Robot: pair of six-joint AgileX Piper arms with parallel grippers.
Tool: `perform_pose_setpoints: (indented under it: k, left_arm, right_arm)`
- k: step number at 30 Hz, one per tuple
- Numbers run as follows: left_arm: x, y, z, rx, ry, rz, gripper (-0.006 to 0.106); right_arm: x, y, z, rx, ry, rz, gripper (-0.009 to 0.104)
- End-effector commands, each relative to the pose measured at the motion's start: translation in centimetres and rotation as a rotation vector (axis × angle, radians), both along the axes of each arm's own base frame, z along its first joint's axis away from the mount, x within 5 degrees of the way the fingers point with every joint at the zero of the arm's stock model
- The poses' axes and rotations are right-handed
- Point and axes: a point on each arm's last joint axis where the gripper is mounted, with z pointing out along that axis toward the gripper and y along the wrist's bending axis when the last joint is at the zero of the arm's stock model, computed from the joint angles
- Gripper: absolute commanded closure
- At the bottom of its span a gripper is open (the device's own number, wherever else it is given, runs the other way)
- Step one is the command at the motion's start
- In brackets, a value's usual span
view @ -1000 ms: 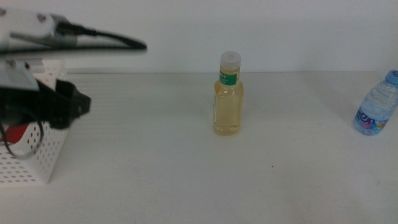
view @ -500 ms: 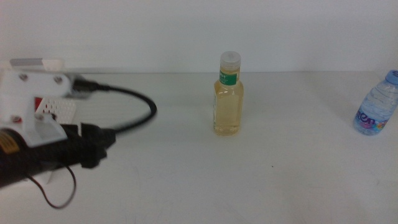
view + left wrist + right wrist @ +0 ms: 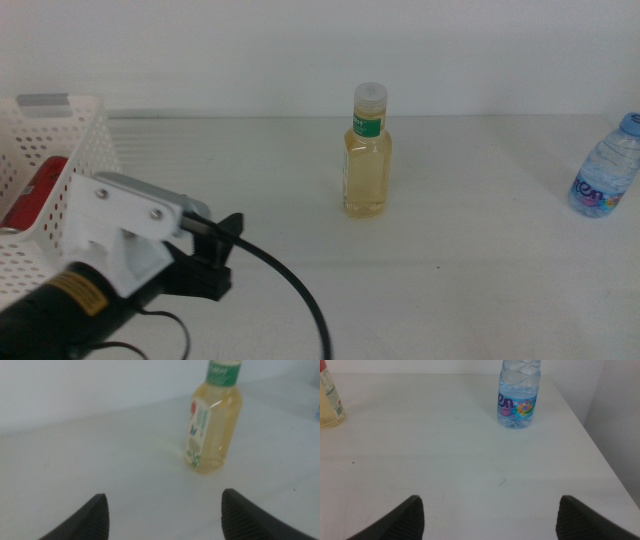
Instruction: Use arms to grab the bottles and put them into the dustbin to the left of the table.
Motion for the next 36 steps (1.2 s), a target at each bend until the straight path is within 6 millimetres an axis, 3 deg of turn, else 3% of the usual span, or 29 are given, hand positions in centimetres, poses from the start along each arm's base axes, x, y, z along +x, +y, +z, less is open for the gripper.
perform_pose_setpoints:
  k: [1, 5, 11, 24, 36]
  left_arm:
    - [0.6, -0.9, 1.3, -0.056, -0.194, -0.004, 0.032]
    - [1.5, -2.3, -0.1, -0.029, -0.234, -0.022, 0.029]
    - [3.3, -3.6, -1.6, -0.029, -0.235, -0.014, 0.010]
    - [8.1, -8.0, -3.2, -0.084, -0.171, -0.080, 0.010]
    - [10.4, -14.4, -3.9, -0.116, -0.167, -0.027, 0.010]
  right_arm:
    - [-0.1, 0.0, 0.9, -0.030, -0.084, 0.003, 0.016]
    - [-0.1, 0.0, 0.9, -0.030, -0.084, 0.003, 0.016]
    - [-0.1, 0.0, 0.9, -0.030, -0.084, 0.003, 0.016]
    - [-0.1, 0.0, 0.9, -0.030, -0.084, 0.003, 0.016]
    - [-0.1, 0.0, 0.9, -0.030, -0.084, 0.003, 0.016]
